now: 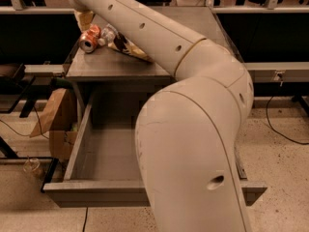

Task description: Place coke can into top drawer

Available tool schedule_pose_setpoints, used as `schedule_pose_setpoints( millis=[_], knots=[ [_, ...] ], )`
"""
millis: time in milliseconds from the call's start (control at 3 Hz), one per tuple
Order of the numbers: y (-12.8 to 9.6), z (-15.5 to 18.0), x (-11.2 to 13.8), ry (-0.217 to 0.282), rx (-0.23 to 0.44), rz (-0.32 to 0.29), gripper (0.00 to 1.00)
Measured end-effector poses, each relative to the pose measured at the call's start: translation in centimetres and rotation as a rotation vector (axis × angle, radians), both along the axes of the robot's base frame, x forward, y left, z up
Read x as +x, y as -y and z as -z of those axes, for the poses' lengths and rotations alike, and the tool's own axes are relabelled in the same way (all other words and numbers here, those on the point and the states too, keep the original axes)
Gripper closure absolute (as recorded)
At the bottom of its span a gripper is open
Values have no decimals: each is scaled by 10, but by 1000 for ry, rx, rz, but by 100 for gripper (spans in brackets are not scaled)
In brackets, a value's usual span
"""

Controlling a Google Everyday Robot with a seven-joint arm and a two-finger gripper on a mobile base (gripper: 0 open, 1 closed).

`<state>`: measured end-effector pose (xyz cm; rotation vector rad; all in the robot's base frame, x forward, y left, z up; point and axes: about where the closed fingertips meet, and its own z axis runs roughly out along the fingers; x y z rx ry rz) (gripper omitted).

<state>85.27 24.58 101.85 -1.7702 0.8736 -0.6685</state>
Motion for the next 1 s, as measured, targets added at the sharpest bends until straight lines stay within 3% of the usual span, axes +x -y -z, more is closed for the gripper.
schedule_pose_setpoints(
  millis=[1000],
  knots=[
    [-18,12,-10,192,-361,-159,0]
  ],
)
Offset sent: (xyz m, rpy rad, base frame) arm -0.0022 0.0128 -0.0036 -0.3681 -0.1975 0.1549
